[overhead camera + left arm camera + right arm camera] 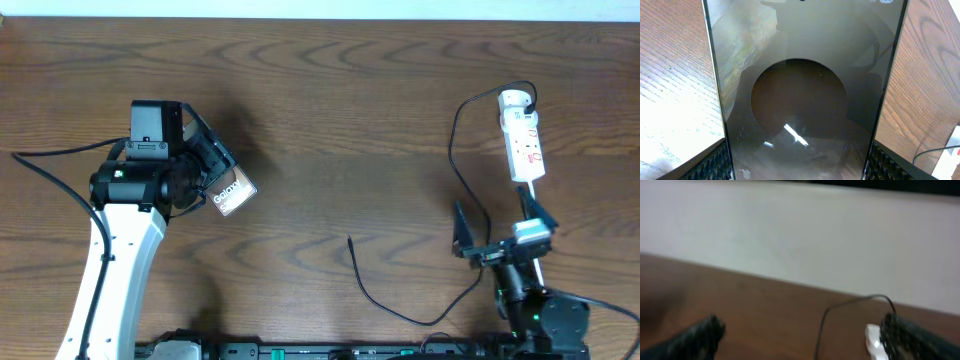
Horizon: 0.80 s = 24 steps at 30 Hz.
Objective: Plug charger to phone and switch on socket
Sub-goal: 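Swing the right gripper toward the phone held by the left gripper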
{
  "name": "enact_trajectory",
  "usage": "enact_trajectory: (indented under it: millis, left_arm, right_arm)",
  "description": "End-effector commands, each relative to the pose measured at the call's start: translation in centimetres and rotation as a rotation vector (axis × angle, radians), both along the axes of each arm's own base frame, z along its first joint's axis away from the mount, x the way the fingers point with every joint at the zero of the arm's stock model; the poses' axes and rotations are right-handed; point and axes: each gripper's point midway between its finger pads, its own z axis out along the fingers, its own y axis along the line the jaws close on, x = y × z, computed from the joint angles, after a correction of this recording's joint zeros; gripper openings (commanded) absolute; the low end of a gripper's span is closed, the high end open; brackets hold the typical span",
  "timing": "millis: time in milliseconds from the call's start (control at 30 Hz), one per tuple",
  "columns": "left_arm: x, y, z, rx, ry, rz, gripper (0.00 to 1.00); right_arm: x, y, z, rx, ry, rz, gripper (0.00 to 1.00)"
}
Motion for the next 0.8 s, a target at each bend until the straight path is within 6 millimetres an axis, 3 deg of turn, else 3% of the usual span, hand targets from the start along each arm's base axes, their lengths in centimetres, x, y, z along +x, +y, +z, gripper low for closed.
enact_trajectory:
  millis: [0,100,200,433,567,633,767]
  left_arm:
    - [-0.1,0.2,0.0,0.02,-0.011,-0.012,0.07]
    - [-0.1,0.2,0.0,0.02,-0.011,-0.012,0.07]
    - [-0.1,0.2,0.0,0.02,-0.011,-0.011,0.08]
    - [-0.1,0.2,0.0,0.012,-0.007,0.004,0.07]
    - [-0.3,0.3,-0.1,-0.044,0.023,0.124,0.07]
    - [-0.9,0.8,-0.5,-0.088,0.072,0.273,0.07]
    - [-1.6,1.0,-0.9,-0.183,0.134,0.493,0.07]
  right_arm:
    - [0.2,-0.2,4.0,0.03,0.04,-0.011,0.99]
    - [2.0,0.2,5.2,0.031,0.167,0.01,0.99]
    - [4.5,2.2,6.2,0.043,0.321,0.14,0.99]
    - [8.3,10.5,8.2,0.264,0.707,0.781,0.99]
    - [9.4,13.0,9.0,0.456,0.785,1.164,0.99]
    - [10.5,13.6,7.9,0.512,0.796,1.276,0.99]
    - [13.2,14.8,2.6,0.613,0.955,1.269,0.99]
